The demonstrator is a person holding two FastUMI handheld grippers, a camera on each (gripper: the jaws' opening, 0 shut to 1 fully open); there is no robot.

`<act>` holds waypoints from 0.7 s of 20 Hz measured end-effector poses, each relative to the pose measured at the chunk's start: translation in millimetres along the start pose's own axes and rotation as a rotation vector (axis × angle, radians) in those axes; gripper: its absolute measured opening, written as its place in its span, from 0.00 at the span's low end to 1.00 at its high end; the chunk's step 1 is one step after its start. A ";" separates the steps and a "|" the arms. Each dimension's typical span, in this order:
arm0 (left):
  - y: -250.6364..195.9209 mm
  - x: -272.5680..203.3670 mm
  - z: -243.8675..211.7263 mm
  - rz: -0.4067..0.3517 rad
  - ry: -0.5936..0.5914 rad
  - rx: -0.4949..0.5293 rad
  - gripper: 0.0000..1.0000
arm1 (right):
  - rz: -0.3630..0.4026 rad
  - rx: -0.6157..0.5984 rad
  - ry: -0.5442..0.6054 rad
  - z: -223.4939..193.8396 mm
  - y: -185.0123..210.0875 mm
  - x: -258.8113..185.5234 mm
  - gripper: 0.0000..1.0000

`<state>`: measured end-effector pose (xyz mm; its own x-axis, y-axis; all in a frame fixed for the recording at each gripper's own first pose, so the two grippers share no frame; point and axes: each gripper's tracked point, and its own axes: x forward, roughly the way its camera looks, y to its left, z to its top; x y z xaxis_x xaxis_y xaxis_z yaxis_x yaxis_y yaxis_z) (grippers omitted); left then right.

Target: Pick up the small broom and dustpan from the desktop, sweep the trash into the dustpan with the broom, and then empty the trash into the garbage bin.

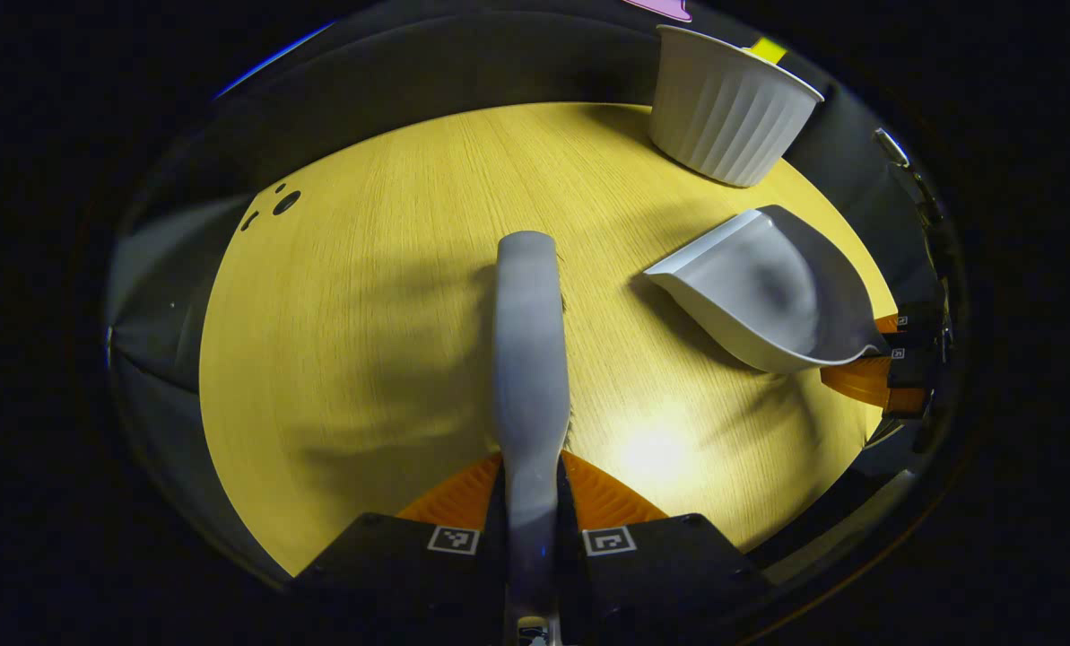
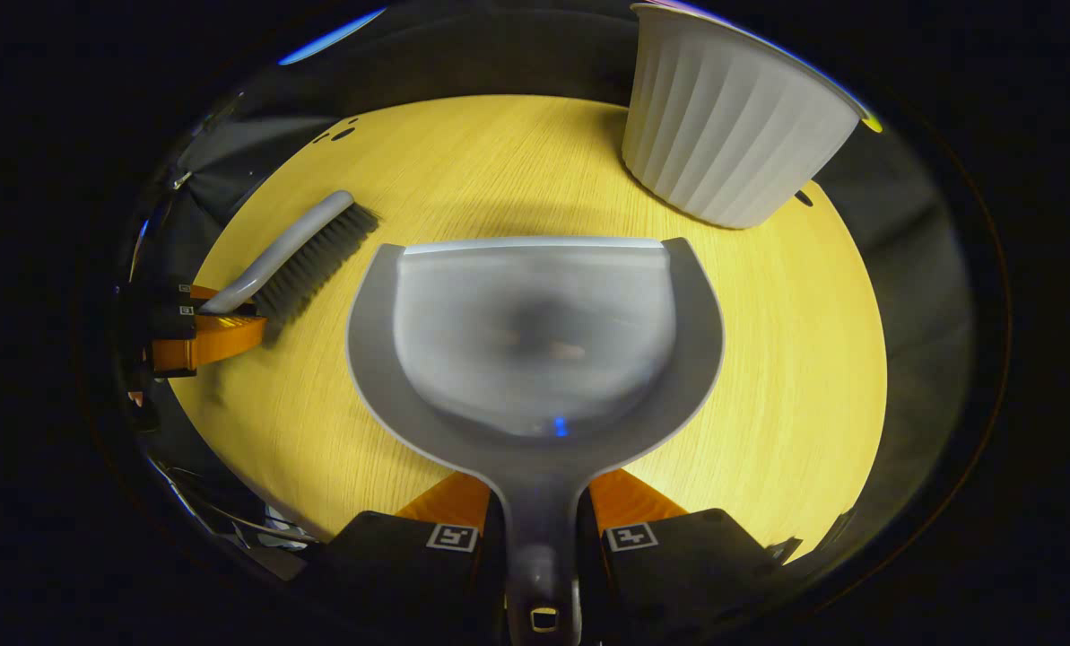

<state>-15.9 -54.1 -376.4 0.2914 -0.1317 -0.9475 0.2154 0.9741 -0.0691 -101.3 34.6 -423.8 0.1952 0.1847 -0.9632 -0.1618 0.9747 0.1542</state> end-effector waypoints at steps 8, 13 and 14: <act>0.6 5.6 -5.6 0.039 0.031 0.025 0.30 | 0.008 0.015 0.016 -4.5 1.0 4.4 0.38; -1.7 2.5 -2.3 0.048 0.016 0.051 0.51 | 0.048 0.051 0.017 -5.6 5.5 -0.9 0.36; -2.9 1.7 -2.1 0.048 0.016 0.060 0.62 | 0.055 0.055 0.018 -5.0 5.8 -3.4 0.42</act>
<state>-17.9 -56.7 -378.5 0.2879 -0.0817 -0.9542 0.2571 0.9664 -0.0051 -107.8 39.0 -420.7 0.1703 0.2361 -0.9567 -0.1178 0.9688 0.2181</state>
